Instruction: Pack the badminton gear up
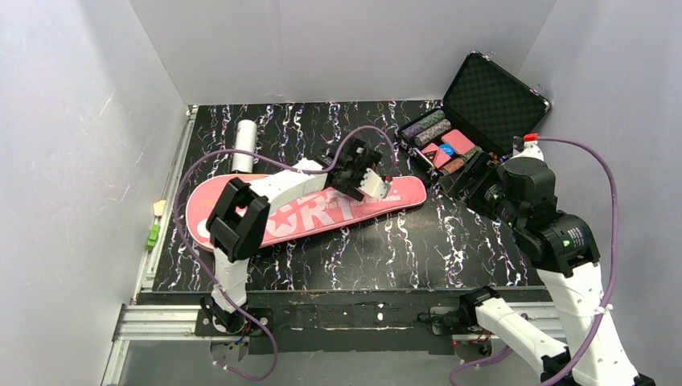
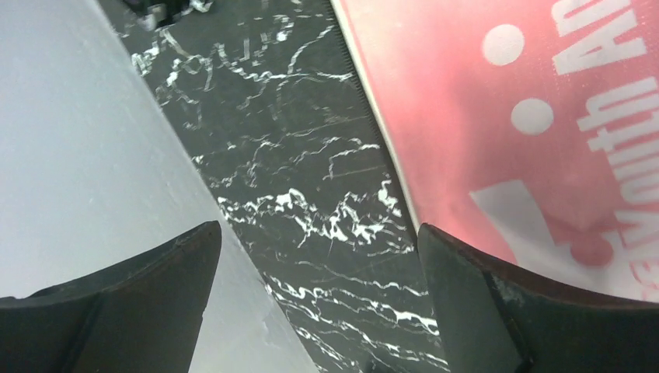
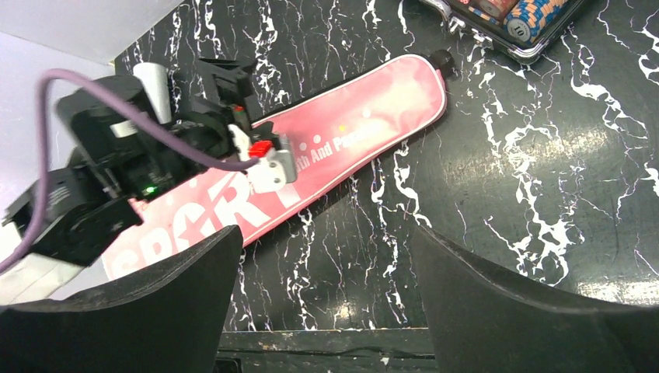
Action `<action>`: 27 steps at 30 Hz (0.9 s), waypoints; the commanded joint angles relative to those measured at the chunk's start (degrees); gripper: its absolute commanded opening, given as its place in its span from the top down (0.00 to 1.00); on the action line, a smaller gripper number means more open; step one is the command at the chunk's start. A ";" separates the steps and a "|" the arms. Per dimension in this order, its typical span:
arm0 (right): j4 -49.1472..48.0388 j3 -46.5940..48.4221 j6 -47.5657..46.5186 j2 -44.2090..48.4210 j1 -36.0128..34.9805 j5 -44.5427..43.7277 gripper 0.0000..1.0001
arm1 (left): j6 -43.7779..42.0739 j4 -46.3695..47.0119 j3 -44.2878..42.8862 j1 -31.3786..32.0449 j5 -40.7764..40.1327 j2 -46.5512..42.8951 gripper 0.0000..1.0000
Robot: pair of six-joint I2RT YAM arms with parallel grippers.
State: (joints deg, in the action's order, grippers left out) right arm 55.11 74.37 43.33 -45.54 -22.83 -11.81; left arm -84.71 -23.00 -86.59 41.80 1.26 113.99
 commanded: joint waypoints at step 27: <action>-16.75 -1.54 -12.66 -24.77 3.39 -14.40 0.07 | 75.60 -14.78 6.28 -60.45 27.17 -36.63 0.02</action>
State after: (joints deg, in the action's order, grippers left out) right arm 47.55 77.87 32.95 -71.13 -22.00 -15.62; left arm -19.07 -48.05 -92.29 -10.79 23.00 80.88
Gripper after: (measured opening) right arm 0.921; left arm 0.981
